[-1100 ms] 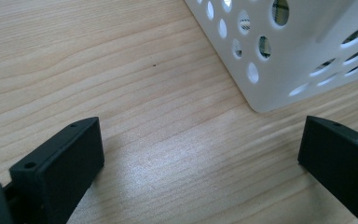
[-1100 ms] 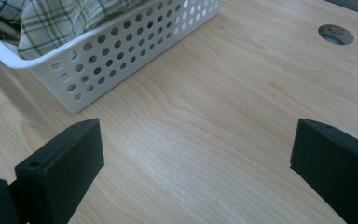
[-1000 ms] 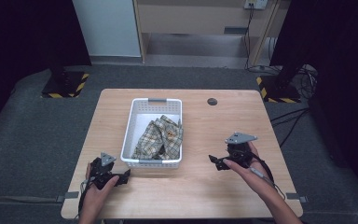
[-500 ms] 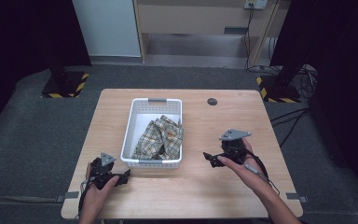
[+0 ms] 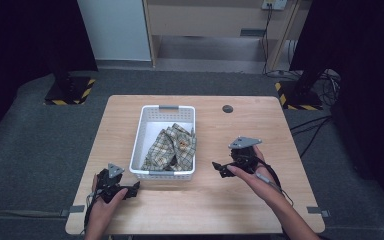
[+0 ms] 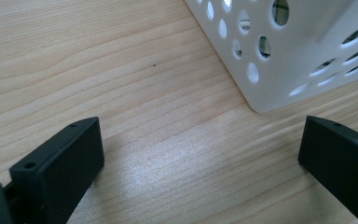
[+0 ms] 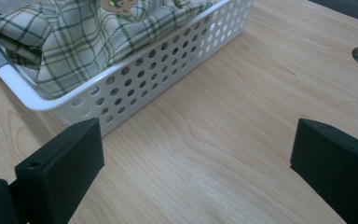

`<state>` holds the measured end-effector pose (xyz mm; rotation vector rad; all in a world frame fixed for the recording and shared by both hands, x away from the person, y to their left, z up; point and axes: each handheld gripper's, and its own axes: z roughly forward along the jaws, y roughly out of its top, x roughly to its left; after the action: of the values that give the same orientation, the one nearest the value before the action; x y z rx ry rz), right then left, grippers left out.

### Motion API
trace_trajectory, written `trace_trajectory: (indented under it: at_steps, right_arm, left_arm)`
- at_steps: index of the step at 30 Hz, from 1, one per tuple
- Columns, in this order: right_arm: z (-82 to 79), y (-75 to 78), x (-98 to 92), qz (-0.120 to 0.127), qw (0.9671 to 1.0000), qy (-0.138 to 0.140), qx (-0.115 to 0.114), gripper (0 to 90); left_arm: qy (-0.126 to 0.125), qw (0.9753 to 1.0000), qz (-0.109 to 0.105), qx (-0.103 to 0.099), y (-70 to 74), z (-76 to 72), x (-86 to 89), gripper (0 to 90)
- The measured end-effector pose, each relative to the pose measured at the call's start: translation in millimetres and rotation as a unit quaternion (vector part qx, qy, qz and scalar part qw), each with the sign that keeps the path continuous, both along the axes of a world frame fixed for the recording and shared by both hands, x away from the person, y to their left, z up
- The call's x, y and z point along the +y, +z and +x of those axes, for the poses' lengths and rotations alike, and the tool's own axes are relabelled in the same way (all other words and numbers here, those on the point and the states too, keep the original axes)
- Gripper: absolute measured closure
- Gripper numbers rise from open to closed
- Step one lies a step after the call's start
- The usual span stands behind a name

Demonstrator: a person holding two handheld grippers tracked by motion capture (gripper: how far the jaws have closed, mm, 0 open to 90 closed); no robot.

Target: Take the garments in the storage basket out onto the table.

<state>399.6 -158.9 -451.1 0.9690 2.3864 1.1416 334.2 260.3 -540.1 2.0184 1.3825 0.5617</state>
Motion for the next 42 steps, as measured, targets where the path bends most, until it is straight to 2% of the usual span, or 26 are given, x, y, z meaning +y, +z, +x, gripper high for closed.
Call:
trace_trajectory:
  at_steps: [17,25,42]
  right_arm:
    - [6.8,10.2,24.4,0.003,0.9998,0.018,-0.002,2.6]
    - [10.9,12.1,32.0,-0.003,0.9999,0.016,-0.005,2.7]
    - [18.9,22.6,56.7,0.008,0.9995,0.031,-0.006,2.7]
  left_arm:
    - [0.0,1.0,0.0,0.0,0.0,0.0,0.0,0.0]
    - [0.0,1.0,0.0,0.0,0.0,0.0,0.0,0.0]
    - [0.0,1.0,0.0,0.0,0.0,0.0,0.0,0.0]
